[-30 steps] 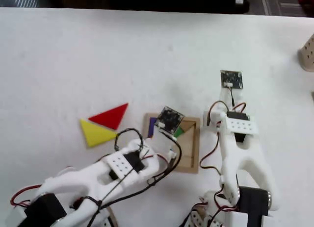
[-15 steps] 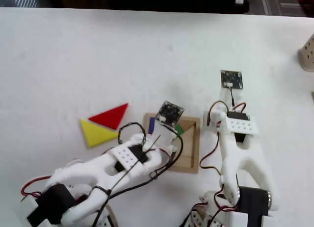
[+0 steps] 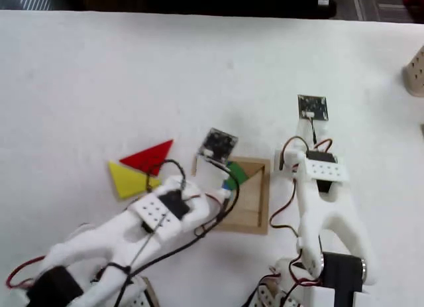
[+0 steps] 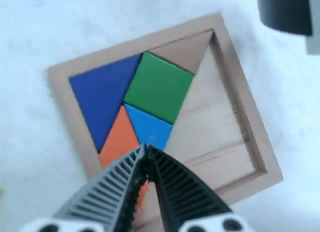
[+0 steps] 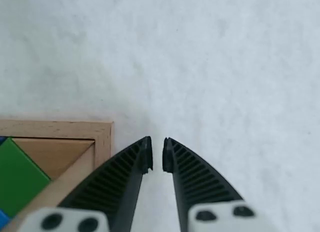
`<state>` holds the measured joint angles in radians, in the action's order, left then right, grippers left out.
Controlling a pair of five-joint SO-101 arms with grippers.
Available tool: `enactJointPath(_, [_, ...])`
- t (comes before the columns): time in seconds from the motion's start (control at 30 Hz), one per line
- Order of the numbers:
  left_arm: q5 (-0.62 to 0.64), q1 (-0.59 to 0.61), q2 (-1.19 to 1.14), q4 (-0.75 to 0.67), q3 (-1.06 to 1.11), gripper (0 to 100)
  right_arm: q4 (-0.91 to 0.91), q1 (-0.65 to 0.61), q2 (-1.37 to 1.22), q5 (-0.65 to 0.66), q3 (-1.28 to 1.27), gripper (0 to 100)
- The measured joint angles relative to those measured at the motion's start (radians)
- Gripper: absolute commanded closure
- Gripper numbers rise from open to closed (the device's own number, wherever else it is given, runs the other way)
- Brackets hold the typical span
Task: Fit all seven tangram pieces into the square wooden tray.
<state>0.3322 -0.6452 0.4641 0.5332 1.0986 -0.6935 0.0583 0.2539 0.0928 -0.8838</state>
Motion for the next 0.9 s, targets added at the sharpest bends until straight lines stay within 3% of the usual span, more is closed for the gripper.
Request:
enactJointPath(0.37, [0.000, 0.379, 0.204, -0.052, 0.031, 98, 0.000, 0.000, 0.000, 0.000, 0.000, 95.4])
enactJointPath(0.9, [0.000, 0.660, 0.144, -0.130, 0.068, 98, 0.000, 0.000, 0.000, 0.000, 0.000, 95.4])
